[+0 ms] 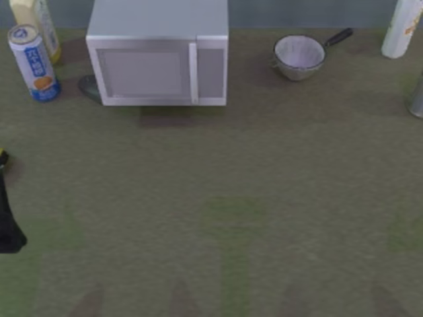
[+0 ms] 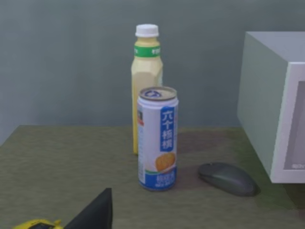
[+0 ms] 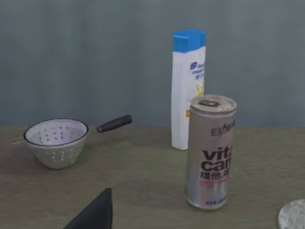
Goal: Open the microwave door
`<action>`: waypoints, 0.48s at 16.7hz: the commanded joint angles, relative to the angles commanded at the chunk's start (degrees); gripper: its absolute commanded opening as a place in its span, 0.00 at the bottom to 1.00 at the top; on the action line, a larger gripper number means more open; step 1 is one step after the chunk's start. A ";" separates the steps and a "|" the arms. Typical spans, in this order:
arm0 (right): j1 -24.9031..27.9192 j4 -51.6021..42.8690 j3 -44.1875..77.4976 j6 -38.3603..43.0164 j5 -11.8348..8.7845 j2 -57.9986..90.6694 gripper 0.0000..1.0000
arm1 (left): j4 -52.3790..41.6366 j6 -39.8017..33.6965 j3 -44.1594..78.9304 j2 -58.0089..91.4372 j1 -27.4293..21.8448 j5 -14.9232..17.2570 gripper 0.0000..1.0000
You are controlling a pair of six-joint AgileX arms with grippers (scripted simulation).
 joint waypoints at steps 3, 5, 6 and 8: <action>0.00 0.00 0.00 0.00 0.00 0.00 1.00 | -0.30 -0.15 0.54 0.54 -0.27 -0.16 1.00; 0.00 0.00 0.00 0.00 0.00 0.00 1.00 | -1.74 -0.98 3.34 3.45 -1.59 -0.97 1.00; 0.00 0.00 0.00 0.00 0.00 0.00 1.00 | -2.80 -1.66 5.55 5.82 -2.58 -1.61 1.00; 0.00 0.00 0.00 0.00 0.00 0.00 1.00 | -5.39 -3.53 11.43 12.42 -5.09 -3.23 1.00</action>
